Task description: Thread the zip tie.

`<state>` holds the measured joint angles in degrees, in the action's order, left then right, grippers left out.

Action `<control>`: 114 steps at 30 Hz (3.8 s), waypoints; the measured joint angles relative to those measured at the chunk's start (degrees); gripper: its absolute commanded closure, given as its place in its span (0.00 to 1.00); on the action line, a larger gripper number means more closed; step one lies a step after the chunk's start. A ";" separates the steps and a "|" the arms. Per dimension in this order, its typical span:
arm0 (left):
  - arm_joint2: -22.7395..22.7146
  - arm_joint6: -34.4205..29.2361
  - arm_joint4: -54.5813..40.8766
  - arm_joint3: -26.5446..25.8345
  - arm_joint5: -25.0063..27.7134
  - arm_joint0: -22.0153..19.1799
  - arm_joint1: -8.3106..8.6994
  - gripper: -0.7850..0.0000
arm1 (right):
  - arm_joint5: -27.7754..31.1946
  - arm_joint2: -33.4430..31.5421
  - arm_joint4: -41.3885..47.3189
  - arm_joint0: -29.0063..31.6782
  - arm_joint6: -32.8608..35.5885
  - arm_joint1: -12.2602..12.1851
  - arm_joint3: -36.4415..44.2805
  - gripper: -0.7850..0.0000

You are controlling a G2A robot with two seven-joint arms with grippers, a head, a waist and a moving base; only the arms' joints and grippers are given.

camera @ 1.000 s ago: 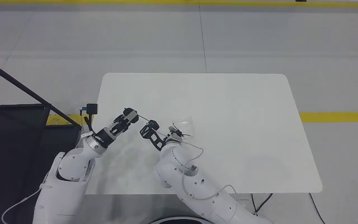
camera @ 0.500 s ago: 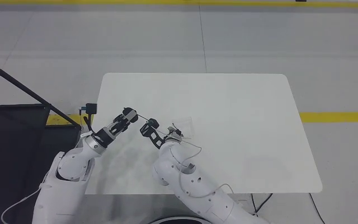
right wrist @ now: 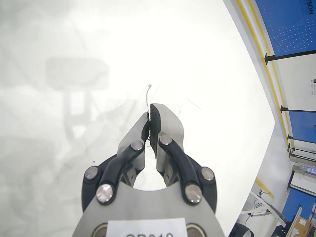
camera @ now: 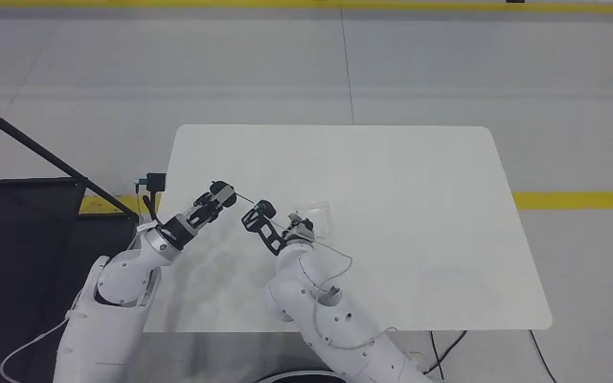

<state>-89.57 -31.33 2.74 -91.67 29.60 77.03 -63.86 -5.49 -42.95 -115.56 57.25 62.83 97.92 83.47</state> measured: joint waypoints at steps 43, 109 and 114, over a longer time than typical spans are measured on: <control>15.05 -21.36 10.34 -1.87 5.04 -11.60 1.02 1.00 | 41.75 -34.36 16.92 36.94 -52.37 -9.84 43.87 1.00; 28.80 -38.75 -14.21 8.25 3.63 -24.68 1.98 1.00 | 32.20 -28.61 -9.18 38.80 -83.29 -15.89 42.56 1.00; 29.35 -39.51 -15.27 8.87 3.60 -25.20 2.02 1.00 | 29.73 -27.76 -10.09 38.75 -82.24 -16.22 42.34 1.00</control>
<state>-60.22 -70.84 -12.53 -82.80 33.19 51.83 -61.83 24.24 -70.71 -125.65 95.99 -19.41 81.70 125.82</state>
